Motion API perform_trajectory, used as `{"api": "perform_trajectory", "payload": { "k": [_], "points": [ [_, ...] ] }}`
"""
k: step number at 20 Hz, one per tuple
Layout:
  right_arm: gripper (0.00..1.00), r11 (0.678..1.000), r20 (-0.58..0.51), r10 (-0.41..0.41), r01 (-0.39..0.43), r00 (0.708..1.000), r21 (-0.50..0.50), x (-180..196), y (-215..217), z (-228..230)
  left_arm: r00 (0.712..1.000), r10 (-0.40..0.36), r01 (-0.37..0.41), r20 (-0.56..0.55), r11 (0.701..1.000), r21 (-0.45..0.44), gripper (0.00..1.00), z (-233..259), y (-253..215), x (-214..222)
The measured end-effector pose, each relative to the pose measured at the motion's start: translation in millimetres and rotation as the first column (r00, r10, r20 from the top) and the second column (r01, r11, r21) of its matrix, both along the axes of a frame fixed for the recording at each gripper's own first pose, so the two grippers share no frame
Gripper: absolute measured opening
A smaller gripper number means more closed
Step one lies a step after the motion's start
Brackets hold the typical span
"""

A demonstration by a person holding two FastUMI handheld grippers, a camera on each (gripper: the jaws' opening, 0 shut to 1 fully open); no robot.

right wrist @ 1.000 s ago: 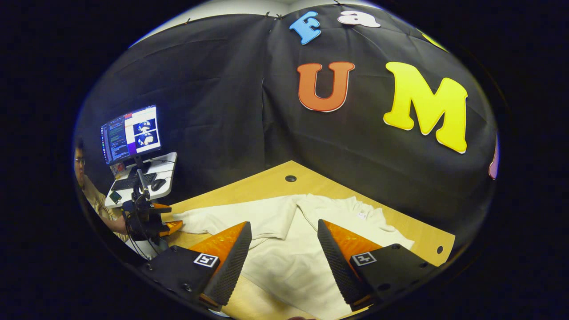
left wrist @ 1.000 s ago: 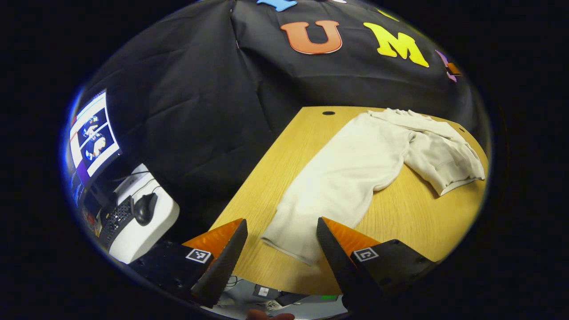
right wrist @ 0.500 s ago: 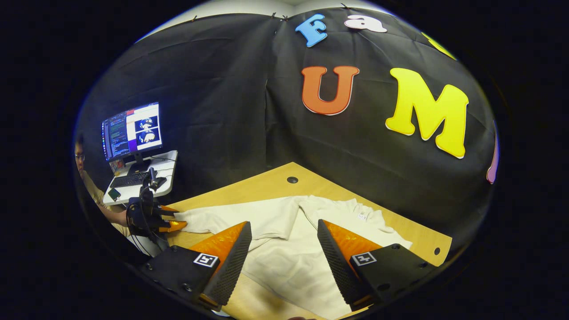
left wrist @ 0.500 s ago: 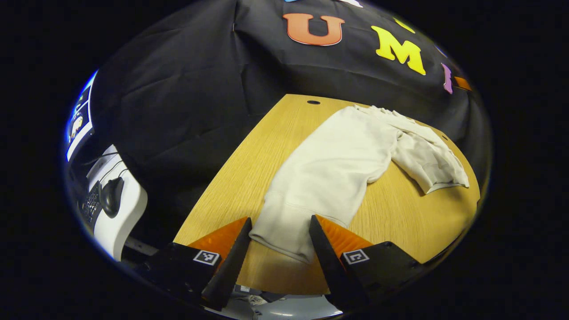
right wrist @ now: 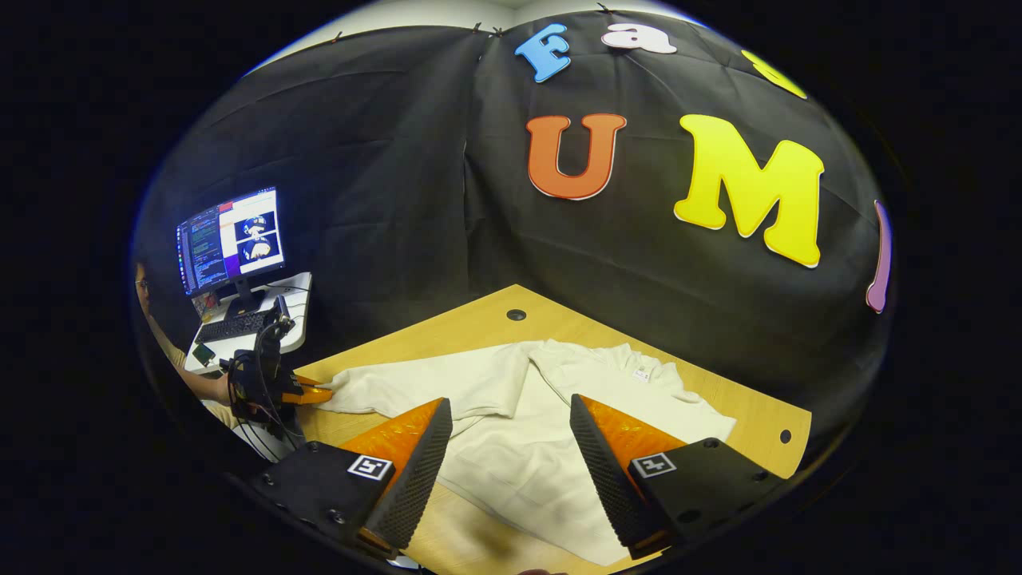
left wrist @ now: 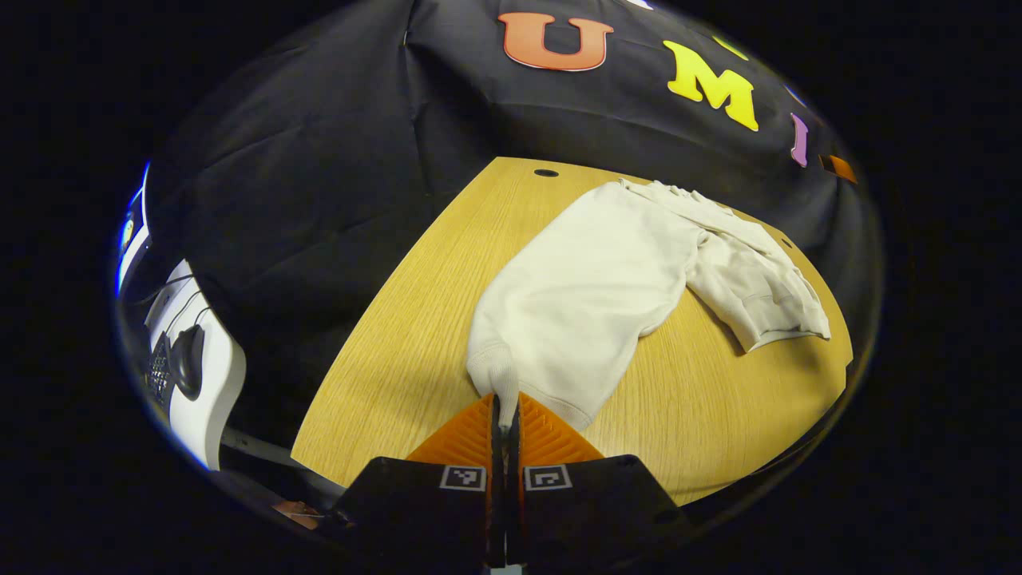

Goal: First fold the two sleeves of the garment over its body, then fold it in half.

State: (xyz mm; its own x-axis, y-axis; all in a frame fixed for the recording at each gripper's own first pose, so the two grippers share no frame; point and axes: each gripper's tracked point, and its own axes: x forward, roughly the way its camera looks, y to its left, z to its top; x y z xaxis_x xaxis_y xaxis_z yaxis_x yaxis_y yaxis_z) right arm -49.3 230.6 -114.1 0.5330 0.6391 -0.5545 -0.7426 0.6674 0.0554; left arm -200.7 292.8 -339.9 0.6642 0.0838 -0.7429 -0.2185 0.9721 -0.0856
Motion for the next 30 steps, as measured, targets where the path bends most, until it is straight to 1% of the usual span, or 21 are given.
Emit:
{"api": "perform_trajectory", "payload": {
  "k": [2, 5, 7, 9, 12, 16, 19, 21, 22, 25, 27, 30],
  "points": [
    [0.93, 1.000, -0.008, -0.017, 0.017, 1.000, 0.007, -2.0, -6.6, 0.4, 1.000, 0.011, -0.012, -0.008, 0.999, -0.036, 0.03, 1.9, -5.9, -1.7],
    [0.93, 0.998, -0.013, -0.050, 0.051, 0.999, 0.028, -1.1, -17.8, 3.0, 1.000, -0.003, 0.003, -0.013, 1.000, -0.018, 0.03, 11.9, -9.2, -1.6],
    [0.93, 0.997, -0.013, -0.069, 0.069, 0.998, 0.039, -0.3, -26.1, 4.8, 1.000, 0.000, 0.000, 0.002, 1.000, -0.029, 0.03, 25.9, -14.5, 2.9],
    [0.93, 0.995, -0.013, -0.088, 0.089, 0.996, 0.051, 1.9, -35.4, 7.4, 0.999, 0.006, -0.004, 0.045, 0.999, -0.040, 0.03, 47.9, -19.9, 14.4],
    [0.93, 0.990, -0.016, -0.119, 0.120, 0.993, 0.075, 5.3, -50.3, 10.6, 0.996, -0.008, 0.010, 0.085, 1.000, -0.021, 0.03, 76.9, -21.8, 37.4],
    [0.93, 0.979, -0.017, -0.167, 0.168, 0.986, 0.114, 14.0, -73.3, 18.5, 0.987, -0.059, 0.060, 0.146, 0.998, 0.000, 0.03, 120.1, -32.0, 76.8],
    [0.93, 0.968, -0.008, -0.211, 0.210, 0.977, 0.139, 19.7, -95.0, 26.7, 0.977, -0.094, 0.099, 0.194, 0.995, -0.019, 0.03, 150.8, -50.4, 110.6],
    [0.93, 0.957, -0.021, -0.239, 0.239, 0.971, 0.166, 22.1, -107.7, 30.7, 0.970, -0.112, 0.122, 0.216, 0.992, -0.032, 0.02, 164.9, -66.8, 137.9],
    [0.93, 0.950, -0.030, -0.256, 0.257, 0.966, 0.178, 23.7, -115.4, 31.9, 0.964, -0.128, 0.139, 0.234, 0.990, -0.031, 0.03, 173.4, -76.7, 150.7],
    [0.92, 0.929, -0.028, -0.316, 0.315, 0.948, 0.194, 27.5, -145.6, 35.1, 0.938, -0.206, 0.223, 0.278, 0.974, -0.032, 0.03, 197.9, -121.4, 188.3],
    [0.92, 0.912, -0.025, -0.359, 0.357, 0.933, 0.201, 30.3, -168.1, 36.9, 0.915, -0.253, 0.282, 0.314, 0.958, -0.050, 0.03, 215.1, -155.0, 213.4],
    [0.93, 0.880, -0.023, -0.435, 0.431, 0.900, 0.201, 32.4, -205.6, 39.3, 0.876, -0.315, 0.361, 0.364, 0.930, -0.064, 0.03, 232.8, -199.6, 249.4]
  ]
}}
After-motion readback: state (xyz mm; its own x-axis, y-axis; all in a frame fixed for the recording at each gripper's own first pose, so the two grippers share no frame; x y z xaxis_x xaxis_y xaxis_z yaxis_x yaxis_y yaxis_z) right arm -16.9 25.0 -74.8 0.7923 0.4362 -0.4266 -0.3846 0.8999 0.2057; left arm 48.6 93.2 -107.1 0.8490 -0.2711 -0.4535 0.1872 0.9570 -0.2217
